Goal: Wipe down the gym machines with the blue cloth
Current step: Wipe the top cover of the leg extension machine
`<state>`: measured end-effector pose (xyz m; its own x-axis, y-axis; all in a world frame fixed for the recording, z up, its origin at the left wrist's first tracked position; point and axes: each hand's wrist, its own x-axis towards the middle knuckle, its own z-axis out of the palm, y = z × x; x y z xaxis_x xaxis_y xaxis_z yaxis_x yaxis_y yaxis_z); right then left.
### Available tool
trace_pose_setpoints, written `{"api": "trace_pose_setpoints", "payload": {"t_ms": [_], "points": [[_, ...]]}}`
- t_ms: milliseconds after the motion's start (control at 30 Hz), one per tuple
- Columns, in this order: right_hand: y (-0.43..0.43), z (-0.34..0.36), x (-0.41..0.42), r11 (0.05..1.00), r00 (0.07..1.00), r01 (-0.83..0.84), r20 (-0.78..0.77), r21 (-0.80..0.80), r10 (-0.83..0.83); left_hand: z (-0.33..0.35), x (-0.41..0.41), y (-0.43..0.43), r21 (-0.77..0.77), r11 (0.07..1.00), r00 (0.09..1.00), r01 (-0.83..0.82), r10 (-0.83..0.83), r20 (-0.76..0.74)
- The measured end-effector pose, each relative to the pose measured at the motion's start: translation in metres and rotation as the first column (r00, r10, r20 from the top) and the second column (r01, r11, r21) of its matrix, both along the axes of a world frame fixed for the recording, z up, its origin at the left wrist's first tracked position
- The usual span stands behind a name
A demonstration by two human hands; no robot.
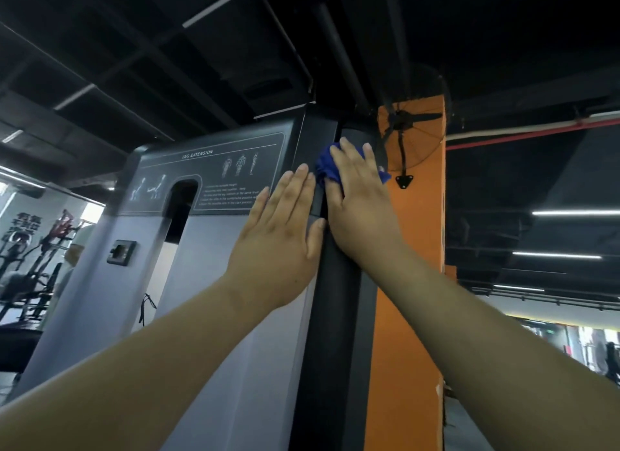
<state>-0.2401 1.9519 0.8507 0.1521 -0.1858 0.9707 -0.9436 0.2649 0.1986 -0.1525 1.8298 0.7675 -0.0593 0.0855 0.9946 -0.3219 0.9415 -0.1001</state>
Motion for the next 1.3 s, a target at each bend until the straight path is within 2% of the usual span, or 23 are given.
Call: {"api": "trace_pose_setpoints", "payload": {"t_ms": [100,200,300,500,633,800,967,1133,1233,1300], "points": [[-0.004,0.019,0.004,0.999,0.999,-0.013,0.031,-0.038,0.014,-0.004,-0.001,-0.001,0.002,1.000,1.000,-0.003,0.003,-0.010],[-0.004,-0.001,0.003,0.999,1.000,-0.010,0.026,-0.051,0.012,-0.002,0.003,0.001,-0.005,1.000,1.000,0.008,-0.008,-0.009],[0.001,-0.018,-0.001,1.000,0.999,-0.031,0.021,0.001,0.031,0.000,0.004,0.003,-0.014,1.000,1.000,0.007,-0.007,0.008],[0.000,0.042,0.010,0.999,0.998,-0.044,0.044,0.008,0.044,0.016,0.011,-0.002,-0.007,1.000,1.000,0.011,-0.012,-0.006],[0.001,0.058,0.003,0.998,0.997,0.050,-0.056,0.046,-0.048,0.052,0.008,0.001,0.070,0.994,0.996,0.085,-0.085,0.000],[0.007,0.115,0.006,0.981,0.997,0.076,-0.030,0.181,-0.072,0.103,0.011,0.005,0.078,0.995,0.997,0.055,-0.059,0.059],[0.018,0.160,0.014,0.915,0.995,0.069,0.038,0.398,-0.091,0.113,0.022,-0.009,0.083,0.995,0.989,0.058,-0.069,0.134],[-0.004,0.219,0.027,0.791,0.972,0.082,0.126,0.606,-0.198,0.146,0.025,-0.008,0.301,0.946,0.977,0.124,-0.169,0.129],[-0.013,0.235,0.027,0.737,0.962,0.041,0.172,0.674,-0.211,0.167,0.031,-0.006,0.332,0.934,0.962,0.134,-0.203,0.183],[-0.008,0.231,0.022,0.725,0.966,0.059,0.145,0.686,-0.216,0.178,0.038,-0.006,0.356,0.925,0.951,0.134,-0.222,0.217]]}}
